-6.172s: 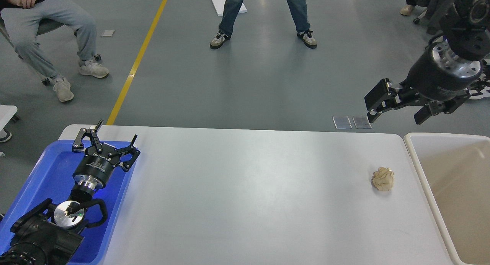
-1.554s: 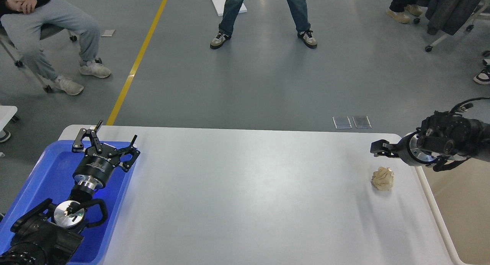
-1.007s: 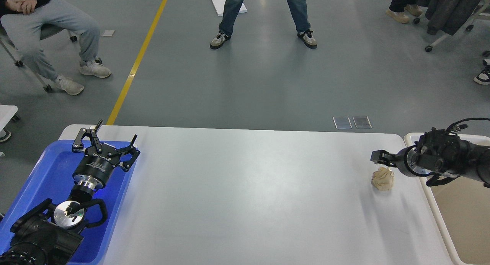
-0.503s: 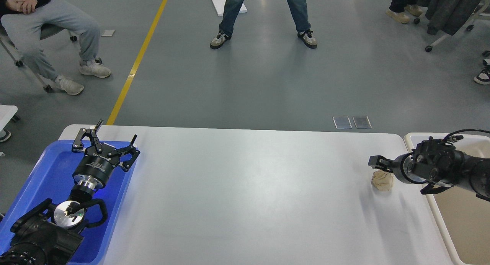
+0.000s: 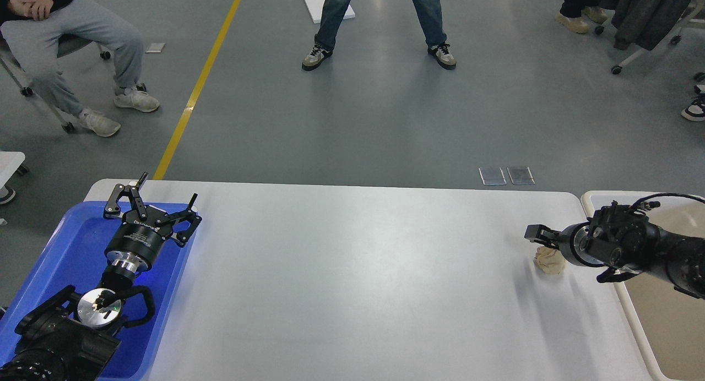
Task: Tidy desktop
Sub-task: 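Lower the right gripper onto the paper ball and close it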
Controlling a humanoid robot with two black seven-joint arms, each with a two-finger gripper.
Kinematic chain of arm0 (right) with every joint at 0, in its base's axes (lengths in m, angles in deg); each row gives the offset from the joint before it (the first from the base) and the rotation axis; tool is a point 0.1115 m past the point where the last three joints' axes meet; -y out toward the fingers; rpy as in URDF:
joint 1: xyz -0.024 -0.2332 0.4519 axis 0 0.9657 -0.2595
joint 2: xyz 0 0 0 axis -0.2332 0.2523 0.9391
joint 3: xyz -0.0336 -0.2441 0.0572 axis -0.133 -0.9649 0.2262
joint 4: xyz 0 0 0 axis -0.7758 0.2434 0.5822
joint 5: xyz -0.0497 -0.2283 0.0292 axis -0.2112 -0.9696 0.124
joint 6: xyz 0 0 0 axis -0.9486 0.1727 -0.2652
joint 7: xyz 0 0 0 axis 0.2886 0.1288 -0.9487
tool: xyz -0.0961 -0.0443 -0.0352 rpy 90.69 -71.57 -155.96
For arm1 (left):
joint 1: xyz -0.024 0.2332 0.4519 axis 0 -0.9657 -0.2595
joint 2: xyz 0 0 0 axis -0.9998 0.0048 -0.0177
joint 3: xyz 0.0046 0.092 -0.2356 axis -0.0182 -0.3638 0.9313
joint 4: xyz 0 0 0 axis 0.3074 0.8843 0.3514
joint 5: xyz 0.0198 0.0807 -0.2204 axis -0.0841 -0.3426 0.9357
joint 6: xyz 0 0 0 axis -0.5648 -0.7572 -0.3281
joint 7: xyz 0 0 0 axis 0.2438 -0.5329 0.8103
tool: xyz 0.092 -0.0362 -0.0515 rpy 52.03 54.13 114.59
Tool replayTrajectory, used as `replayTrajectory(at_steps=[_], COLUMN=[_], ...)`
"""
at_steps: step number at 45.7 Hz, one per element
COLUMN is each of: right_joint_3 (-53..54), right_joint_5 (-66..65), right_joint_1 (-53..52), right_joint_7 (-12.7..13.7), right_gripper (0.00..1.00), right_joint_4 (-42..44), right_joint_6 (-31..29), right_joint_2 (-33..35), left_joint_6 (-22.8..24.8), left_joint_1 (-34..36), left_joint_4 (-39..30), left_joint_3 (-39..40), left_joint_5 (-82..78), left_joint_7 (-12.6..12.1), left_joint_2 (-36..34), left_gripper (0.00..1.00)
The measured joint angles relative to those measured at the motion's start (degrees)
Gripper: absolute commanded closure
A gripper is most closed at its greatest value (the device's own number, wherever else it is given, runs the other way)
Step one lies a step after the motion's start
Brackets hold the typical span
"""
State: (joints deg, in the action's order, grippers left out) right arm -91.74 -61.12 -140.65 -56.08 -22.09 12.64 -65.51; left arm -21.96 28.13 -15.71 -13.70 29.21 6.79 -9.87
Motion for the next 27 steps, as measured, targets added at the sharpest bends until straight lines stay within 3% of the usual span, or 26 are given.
replayTrajectory(at_steps=[8,18,22,27], right_joint_3=[0.5,0.9,1.4,2.4], right_joint_5=[-0.1,-0.1,0.0,0.1], right_joint_1=[1.2,1.9,2.1,2.7], right_joint_7=[0.0,0.0,0.0,0.0], right_gripper=[0.01,0.08,0.16,0.36], right_joint_4=[0.9,1.7,1.9,1.9], right_joint_6=[0.1,0.2,0.3,0.3], right_joint_2=[-0.2,-0.5,-0.7,-0.8], left_joint_6=[0.0,0.0,0.0,0.0], left_joint_1=[0.0,0.0,0.0,0.0], left_joint_4=[0.0,0.0,0.0,0.0], left_joint_3=[0.0,0.0,0.0,0.0], left_joint_5=[0.0,0.0,0.0,0.0], left_joint_7=[0.0,0.0,0.0,0.0], left_joint_2=[0.0,0.0,0.0,0.0], left_gripper=[0.0,0.0,0.0,0.0])
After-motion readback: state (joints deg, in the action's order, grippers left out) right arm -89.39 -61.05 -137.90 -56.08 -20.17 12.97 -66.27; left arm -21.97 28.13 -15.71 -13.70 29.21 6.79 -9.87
